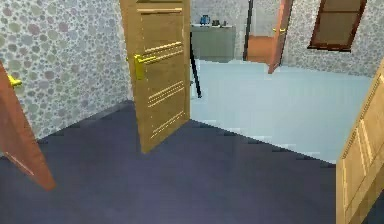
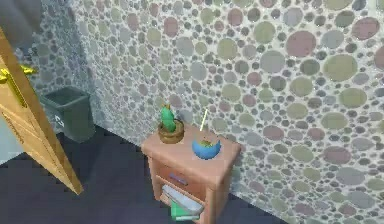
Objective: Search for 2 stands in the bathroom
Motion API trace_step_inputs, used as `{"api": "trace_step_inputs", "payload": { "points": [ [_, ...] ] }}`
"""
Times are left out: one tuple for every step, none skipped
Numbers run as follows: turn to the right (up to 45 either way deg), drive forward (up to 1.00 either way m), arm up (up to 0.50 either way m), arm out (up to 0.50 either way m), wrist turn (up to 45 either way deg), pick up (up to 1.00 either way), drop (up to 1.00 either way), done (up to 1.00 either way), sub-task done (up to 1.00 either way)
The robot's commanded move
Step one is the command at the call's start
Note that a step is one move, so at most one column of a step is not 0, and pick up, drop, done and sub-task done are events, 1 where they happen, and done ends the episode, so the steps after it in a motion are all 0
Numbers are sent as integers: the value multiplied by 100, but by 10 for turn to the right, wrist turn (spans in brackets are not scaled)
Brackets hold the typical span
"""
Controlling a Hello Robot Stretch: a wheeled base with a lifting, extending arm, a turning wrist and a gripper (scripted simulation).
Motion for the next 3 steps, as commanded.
{"api": "trace_step_inputs", "payload": {
  "points": [
    [-450,0,0,0,0,0,0,0,0],
    [-120,0,0,0,0,0,0,0,0],
    [0,30,0,0,0,0,0,0,0]
  ]
}}
